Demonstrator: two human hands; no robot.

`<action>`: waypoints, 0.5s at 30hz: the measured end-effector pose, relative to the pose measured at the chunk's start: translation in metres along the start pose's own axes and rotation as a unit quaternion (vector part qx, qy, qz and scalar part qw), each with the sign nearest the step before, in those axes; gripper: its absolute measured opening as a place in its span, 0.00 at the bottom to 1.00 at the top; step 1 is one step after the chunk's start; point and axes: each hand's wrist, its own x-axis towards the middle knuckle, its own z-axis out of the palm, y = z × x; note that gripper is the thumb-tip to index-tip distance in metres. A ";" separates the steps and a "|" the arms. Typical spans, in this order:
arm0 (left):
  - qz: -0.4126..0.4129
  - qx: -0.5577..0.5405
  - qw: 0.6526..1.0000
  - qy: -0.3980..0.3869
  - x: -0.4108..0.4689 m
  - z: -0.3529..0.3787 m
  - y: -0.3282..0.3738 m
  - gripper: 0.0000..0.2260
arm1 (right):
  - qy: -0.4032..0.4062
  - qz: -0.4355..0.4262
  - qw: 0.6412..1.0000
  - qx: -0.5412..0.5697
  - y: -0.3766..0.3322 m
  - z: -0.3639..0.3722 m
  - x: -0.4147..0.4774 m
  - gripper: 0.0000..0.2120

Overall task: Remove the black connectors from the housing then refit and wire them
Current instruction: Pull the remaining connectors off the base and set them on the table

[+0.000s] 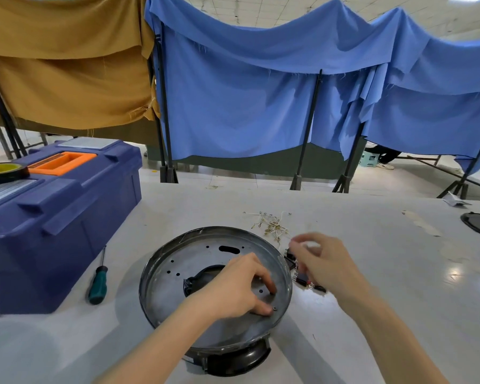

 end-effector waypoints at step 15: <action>-0.005 -0.019 1.000 0.006 -0.003 0.002 -0.004 0.18 | -0.065 -0.091 0.953 0.280 0.004 0.016 -0.037 0.07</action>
